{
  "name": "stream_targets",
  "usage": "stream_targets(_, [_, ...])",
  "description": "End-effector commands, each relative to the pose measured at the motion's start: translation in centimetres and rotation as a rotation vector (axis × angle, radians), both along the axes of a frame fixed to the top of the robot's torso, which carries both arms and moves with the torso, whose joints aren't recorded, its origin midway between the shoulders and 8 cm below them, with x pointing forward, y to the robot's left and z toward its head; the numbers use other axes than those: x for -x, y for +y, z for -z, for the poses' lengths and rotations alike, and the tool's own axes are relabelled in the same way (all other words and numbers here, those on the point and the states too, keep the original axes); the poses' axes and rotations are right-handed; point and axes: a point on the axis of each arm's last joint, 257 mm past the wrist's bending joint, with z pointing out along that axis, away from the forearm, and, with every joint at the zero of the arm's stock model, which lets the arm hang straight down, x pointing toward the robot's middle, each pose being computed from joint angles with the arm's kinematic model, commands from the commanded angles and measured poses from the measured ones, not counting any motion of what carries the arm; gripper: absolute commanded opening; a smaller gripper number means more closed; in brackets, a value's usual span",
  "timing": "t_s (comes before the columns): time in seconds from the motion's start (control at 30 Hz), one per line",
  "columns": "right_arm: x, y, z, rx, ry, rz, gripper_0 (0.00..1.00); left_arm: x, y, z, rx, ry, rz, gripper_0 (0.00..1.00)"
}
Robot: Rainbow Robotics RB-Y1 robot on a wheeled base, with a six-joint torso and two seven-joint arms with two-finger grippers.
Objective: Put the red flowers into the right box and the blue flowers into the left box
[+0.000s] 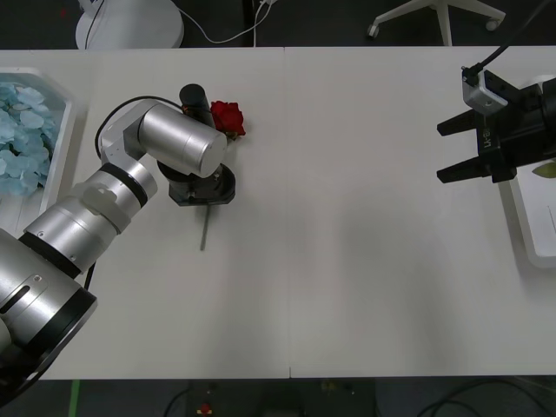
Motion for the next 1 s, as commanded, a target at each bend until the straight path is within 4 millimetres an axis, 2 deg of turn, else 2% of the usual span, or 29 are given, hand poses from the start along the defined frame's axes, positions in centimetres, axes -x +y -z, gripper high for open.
stream_targets(0.03, [0.4,-0.9,-0.3,0.027,-0.002,0.01,0.82,-2.3,-1.9,-3.6,-0.014,-0.081,0.114,0.0])
stream_targets(0.27, [0.4,-0.8,-0.3,0.026,-0.002,0.009,0.81,-3.4,-3.5,-8.6,0.002,-0.183,0.226,0.0])
stream_targets(0.43, [0.3,-0.9,-0.4,0.026,-0.004,0.011,0.82,-3.1,-6.5,-12.6,0.117,-0.253,0.352,0.0])
stream_targets(0.57, [0.4,-0.9,-0.4,0.028,-0.003,0.011,0.82,-2.3,-6.8,-15.4,0.223,-0.332,0.42,0.0])
stream_targets(0.67, [0.4,-0.9,-0.4,0.027,-0.002,0.011,0.82,-0.9,-7.1,-17.2,0.305,-0.389,0.478,0.0])
stream_targets(0.73, [0.5,-0.8,-0.5,0.023,-0.001,0.009,0.81,0.8,-8.0,-18.2,0.41,-0.402,0.519,0.0])
stream_targets(1.0, [0.7,-0.7,-0.6,0.003,0.011,0.007,0.82,6.2,-11.4,-21.7,0.653,-0.458,0.771,0.0])
